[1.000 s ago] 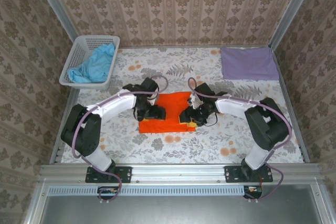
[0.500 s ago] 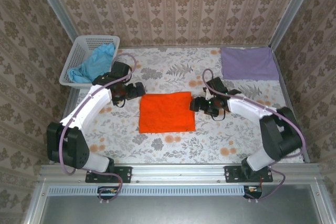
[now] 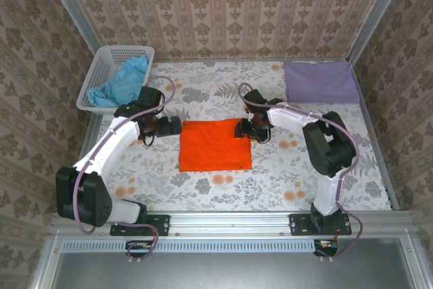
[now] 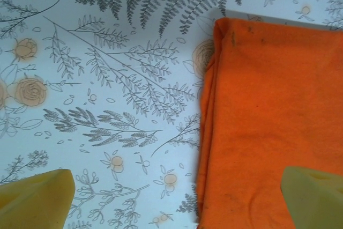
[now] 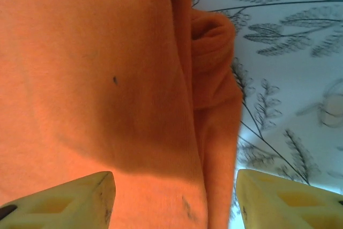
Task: Fold and stack the t-shirts
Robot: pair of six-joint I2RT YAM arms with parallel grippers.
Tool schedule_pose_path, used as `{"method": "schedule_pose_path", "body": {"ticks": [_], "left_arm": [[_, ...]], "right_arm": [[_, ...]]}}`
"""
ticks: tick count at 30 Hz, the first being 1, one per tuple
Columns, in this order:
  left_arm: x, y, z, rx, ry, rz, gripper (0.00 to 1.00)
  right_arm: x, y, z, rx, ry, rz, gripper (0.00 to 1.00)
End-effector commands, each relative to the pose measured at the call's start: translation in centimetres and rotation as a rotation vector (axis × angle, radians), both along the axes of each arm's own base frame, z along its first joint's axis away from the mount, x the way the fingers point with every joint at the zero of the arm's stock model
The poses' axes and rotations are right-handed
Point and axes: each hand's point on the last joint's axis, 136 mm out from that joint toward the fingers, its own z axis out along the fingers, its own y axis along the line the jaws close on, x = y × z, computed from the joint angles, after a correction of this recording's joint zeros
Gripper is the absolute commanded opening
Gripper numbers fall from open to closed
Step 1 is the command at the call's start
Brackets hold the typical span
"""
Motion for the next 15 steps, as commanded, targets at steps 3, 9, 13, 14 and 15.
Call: {"method": "schedule_pose_path", "body": {"ticks": [3,9,13,14,15], "left_arm": [[-0.7,0.8,-0.8,0.019,0.043,0.0,1.0],[-0.1,0.9,-0.5,0.034,0.037,-0.003,1.0],[0.0,1.0,-0.8,0.045,0.05,0.0,1.0],[0.0,0.9,-0.8,0.043,0.054,0.0,1.0],[0.0,0.9,-0.8,0.044,0.055,-0.002,1.0]], "right_arm": [[-2.0,-1.4,-2.2,-0.142,0.115,-0.021,0.58],[-2.5,-0.9,-4.1,-0.107,0.117,0.013,0.44],[-1.4,0.2,-4.5,-0.061,0.074,0.016,0.18],[-1.1,0.1,-4.5,-0.068,0.063,0.014,0.14],[-0.3,0.2,-4.1,-0.069,0.033,0.014,0.09]]}}
